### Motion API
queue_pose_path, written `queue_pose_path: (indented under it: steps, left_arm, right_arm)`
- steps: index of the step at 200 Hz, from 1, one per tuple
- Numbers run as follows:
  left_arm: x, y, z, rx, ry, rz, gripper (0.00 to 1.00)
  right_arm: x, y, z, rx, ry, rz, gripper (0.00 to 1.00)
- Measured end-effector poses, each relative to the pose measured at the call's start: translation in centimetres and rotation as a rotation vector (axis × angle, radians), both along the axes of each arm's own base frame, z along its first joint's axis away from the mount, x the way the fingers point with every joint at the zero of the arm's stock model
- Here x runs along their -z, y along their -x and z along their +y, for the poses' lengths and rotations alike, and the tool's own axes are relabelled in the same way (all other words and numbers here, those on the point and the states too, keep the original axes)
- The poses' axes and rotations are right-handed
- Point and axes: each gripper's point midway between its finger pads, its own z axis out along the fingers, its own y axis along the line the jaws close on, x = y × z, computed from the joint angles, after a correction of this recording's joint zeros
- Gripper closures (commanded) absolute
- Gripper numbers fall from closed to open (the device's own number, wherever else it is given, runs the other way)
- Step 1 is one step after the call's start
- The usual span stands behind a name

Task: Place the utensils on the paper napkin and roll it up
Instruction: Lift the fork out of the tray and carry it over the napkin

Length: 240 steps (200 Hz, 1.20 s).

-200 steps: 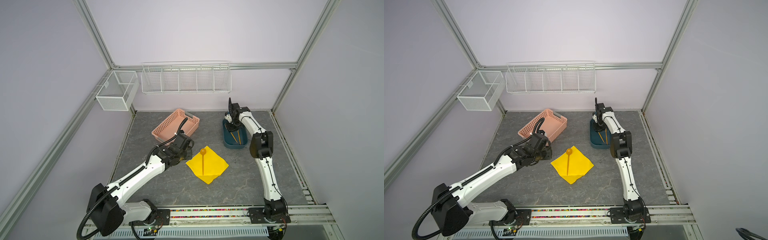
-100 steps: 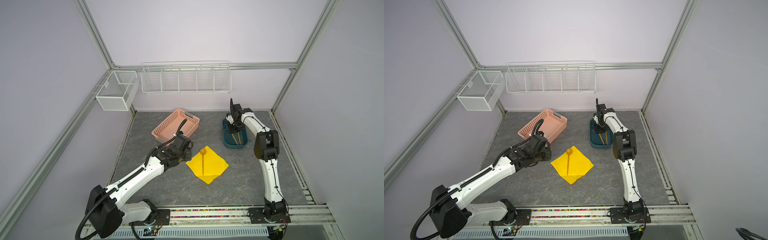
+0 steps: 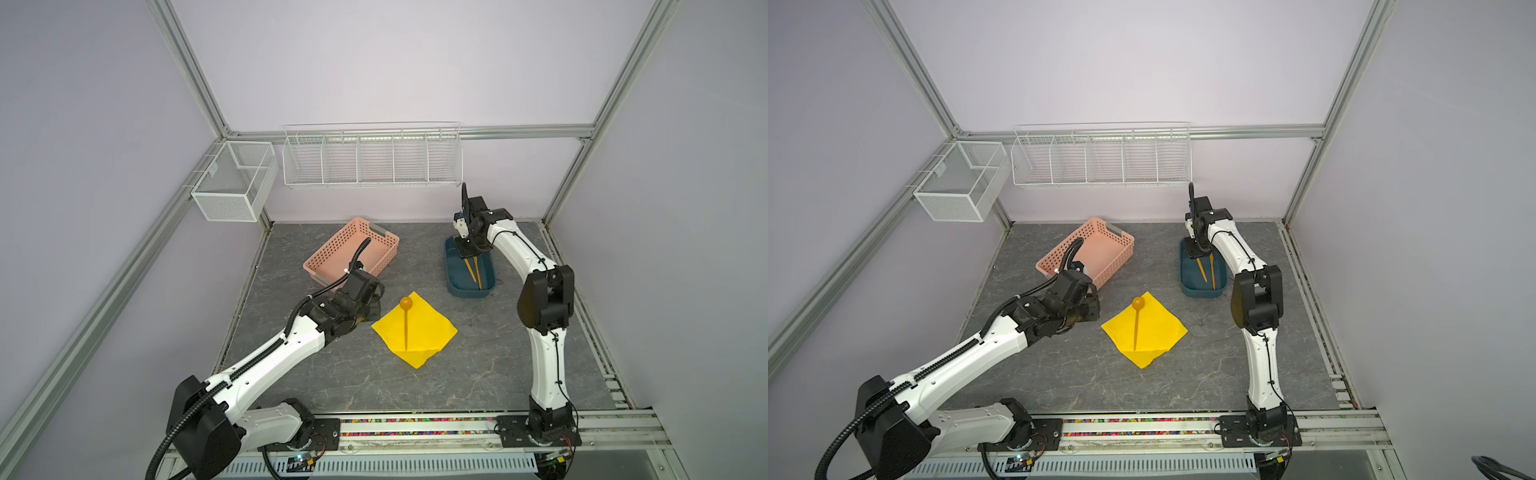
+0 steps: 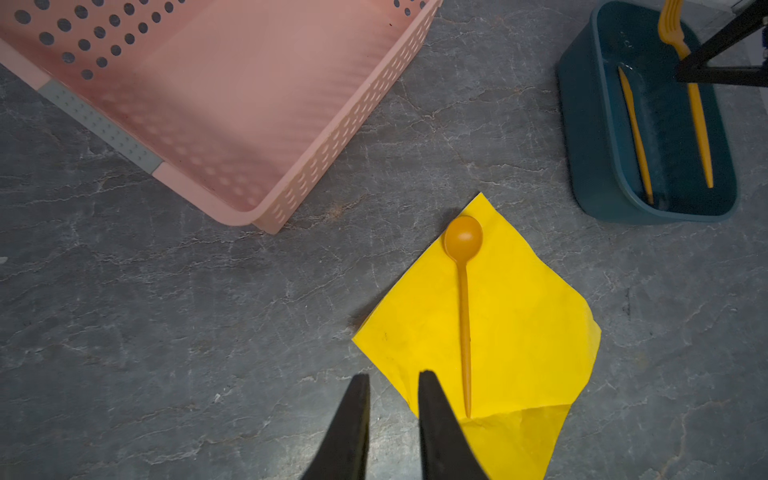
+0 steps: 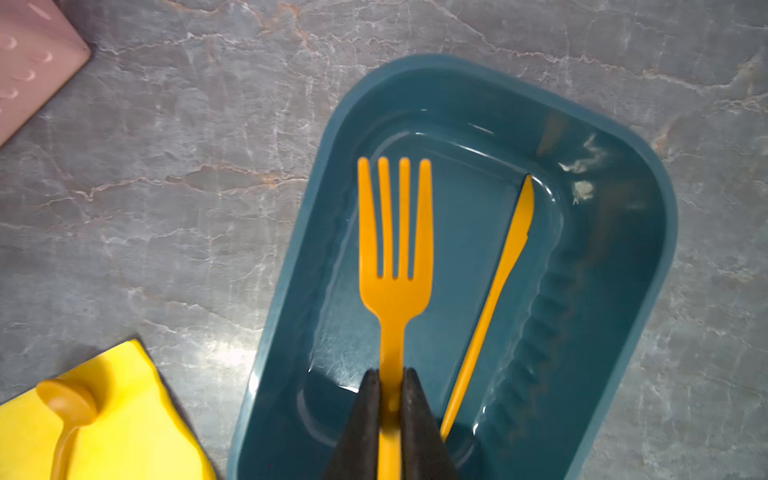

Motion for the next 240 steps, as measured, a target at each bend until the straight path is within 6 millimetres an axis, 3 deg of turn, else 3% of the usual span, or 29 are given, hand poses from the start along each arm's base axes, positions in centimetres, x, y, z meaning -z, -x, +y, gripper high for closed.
queue_pose_path:
  steps: [95,146,183,240]
  left_arm:
    - [-0.1,-0.9,0.2,-0.006,0.004,-0.02,0.77]
    - [0.7,-0.8,0.4,-0.008,-0.001,-0.01,0.77]
    - [1.7,-0.4,0.6,-0.004,-0.011,0.012,0.77]
    - [1.9,-0.2,0.6,0.001,-0.004,0.02,0.77]
  right_arm:
    - [-1.4,9.1,3.0,0.159,-0.069,0.039,0.88]
    - [0.9,13.2,5.5,0.238,-0.092,0.081,0.9]
    - [2.1,14.9,7.3,0.255,-0.096,0.1,0.9]
    - [3.0,16.0,11.0,0.258,-0.136,0.1,0.89]
